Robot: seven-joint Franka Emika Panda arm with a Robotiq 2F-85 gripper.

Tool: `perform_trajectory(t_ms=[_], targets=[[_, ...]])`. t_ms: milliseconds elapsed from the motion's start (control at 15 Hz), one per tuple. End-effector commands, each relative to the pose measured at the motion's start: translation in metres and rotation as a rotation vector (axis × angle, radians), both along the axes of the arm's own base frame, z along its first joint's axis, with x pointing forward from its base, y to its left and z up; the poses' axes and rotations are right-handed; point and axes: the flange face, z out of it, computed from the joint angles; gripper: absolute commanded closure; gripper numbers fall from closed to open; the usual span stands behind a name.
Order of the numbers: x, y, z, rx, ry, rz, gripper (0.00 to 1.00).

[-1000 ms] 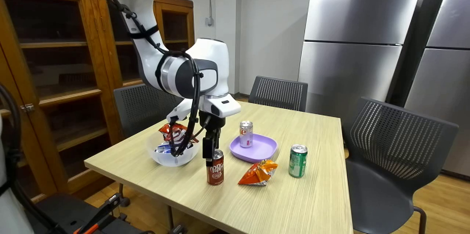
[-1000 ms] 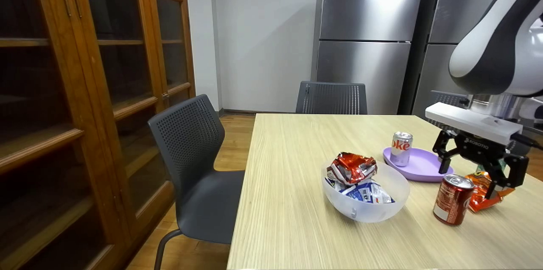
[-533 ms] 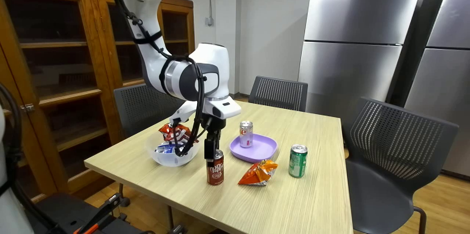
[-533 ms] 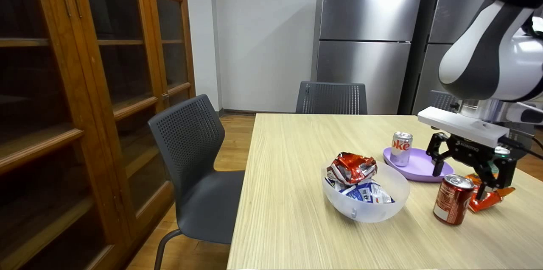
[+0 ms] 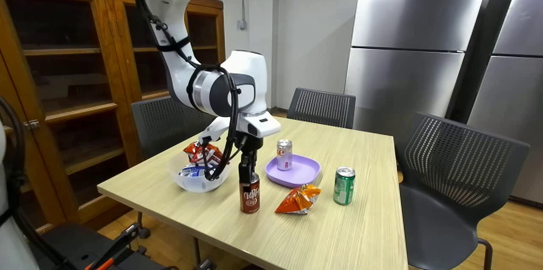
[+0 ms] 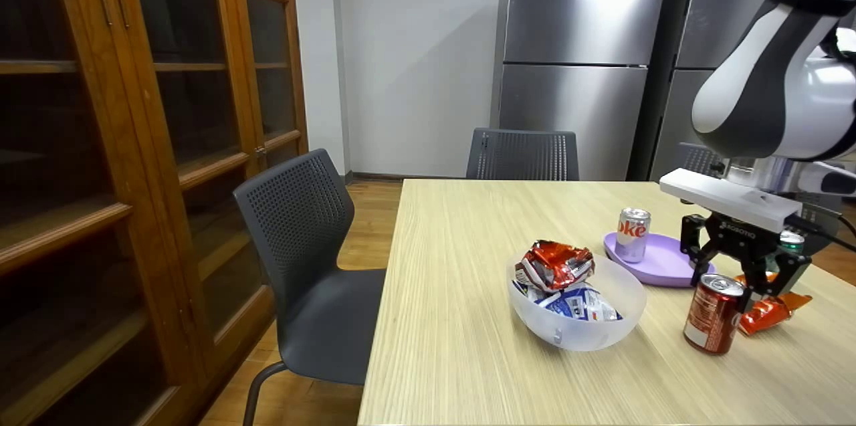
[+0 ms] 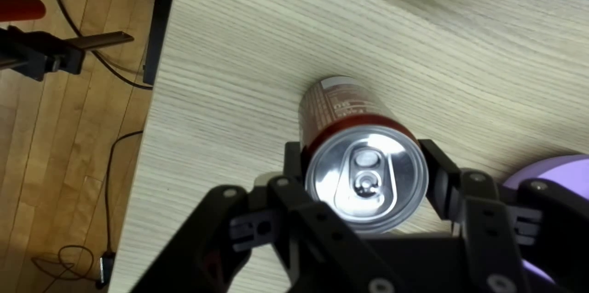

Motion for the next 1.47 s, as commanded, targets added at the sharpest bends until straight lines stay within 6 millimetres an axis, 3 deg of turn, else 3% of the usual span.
perform_trajectory(t_ms=[0, 800, 1400], targets=[[-0.001, 0.001, 0.011, 0.009, -0.013, -0.023, 0.62], [0.018, -0.005, 0.066, 0.013, -0.143, -0.029, 0.62], [0.059, -0.021, 0.089, 0.011, -0.222, -0.078, 0.62]])
